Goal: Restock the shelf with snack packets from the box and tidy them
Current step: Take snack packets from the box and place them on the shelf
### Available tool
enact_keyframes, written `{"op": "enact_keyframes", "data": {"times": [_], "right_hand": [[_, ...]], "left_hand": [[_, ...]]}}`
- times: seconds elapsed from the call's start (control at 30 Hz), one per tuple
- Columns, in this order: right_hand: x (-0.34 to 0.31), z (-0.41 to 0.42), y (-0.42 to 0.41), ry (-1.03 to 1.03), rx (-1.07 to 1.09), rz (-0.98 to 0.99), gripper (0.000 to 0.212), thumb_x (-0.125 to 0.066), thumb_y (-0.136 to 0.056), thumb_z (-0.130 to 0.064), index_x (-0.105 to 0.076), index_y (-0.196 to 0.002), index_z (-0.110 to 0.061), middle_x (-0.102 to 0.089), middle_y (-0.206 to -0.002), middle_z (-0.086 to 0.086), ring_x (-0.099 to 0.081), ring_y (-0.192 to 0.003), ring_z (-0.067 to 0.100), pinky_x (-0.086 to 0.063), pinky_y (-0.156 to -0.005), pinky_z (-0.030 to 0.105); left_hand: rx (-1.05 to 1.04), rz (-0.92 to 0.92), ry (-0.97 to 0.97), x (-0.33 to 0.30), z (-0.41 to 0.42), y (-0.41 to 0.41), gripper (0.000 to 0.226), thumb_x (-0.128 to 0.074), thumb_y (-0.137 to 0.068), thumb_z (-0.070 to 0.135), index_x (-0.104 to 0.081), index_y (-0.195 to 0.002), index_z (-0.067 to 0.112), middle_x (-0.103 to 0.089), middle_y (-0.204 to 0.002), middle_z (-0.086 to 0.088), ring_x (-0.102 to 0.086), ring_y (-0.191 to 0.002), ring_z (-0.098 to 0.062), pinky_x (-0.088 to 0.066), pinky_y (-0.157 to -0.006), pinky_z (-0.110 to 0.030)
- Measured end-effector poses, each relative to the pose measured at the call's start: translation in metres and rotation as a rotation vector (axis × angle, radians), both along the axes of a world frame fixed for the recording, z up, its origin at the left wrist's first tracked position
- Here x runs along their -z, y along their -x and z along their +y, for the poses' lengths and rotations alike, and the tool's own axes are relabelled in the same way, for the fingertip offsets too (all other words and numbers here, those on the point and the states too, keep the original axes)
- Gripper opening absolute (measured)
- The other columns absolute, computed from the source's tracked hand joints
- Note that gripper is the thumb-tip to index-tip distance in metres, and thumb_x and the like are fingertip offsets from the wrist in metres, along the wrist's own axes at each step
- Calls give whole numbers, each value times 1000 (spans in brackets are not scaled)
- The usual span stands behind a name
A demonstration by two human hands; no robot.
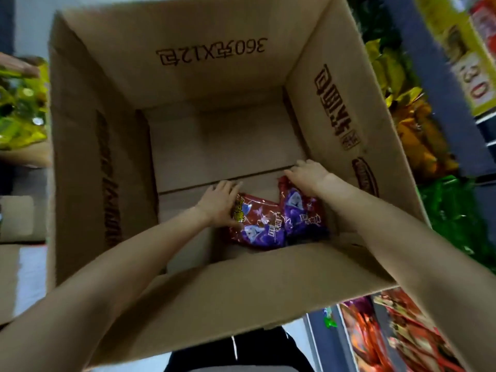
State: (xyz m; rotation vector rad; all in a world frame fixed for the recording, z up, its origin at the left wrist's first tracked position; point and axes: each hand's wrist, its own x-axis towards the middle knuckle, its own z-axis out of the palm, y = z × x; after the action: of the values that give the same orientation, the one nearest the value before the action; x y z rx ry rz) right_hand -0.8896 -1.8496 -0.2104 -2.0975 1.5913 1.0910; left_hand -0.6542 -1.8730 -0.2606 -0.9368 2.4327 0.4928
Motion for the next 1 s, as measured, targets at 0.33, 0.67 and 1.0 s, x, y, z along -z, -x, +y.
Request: {"op": "enact_keyframes", "data": {"times": [0.33,0.67,1.0], "right_hand": [[5,-12,-12,11,130,-238,55,-63,-86,-38,-46,-137,-22,-29,-147,13,-24,-135,36,-28,-108,50],[25,-17,-50,235,1067,-549,103,-75,-79,-16,-3,-152,-23,17,-156,16,-1,-145,39,-22,-115,52],[49,1,-44,-26,1365,-568,34,-75,-79,-30,-59,-102,-10,-66,-112,11,-63,-102,28,-49,-93,39]], "left_hand": [[-314,113,-220,-1,-21,-24,80,-80,-70,27,-36,-136,15,-38,-130,-14,-52,-113,-33,-44,-93,-36],[-1074,636,-325,-32,-48,-48,45,-66,-86,11,-50,-128,9,-59,-116,-5,-60,-101,-20,-52,-85,-34],[-971,500,-486,-39,-42,-47,103,-79,-67,-4,-12,-141,20,-51,-127,-12,-56,-113,-28,-49,-93,-45]]}}
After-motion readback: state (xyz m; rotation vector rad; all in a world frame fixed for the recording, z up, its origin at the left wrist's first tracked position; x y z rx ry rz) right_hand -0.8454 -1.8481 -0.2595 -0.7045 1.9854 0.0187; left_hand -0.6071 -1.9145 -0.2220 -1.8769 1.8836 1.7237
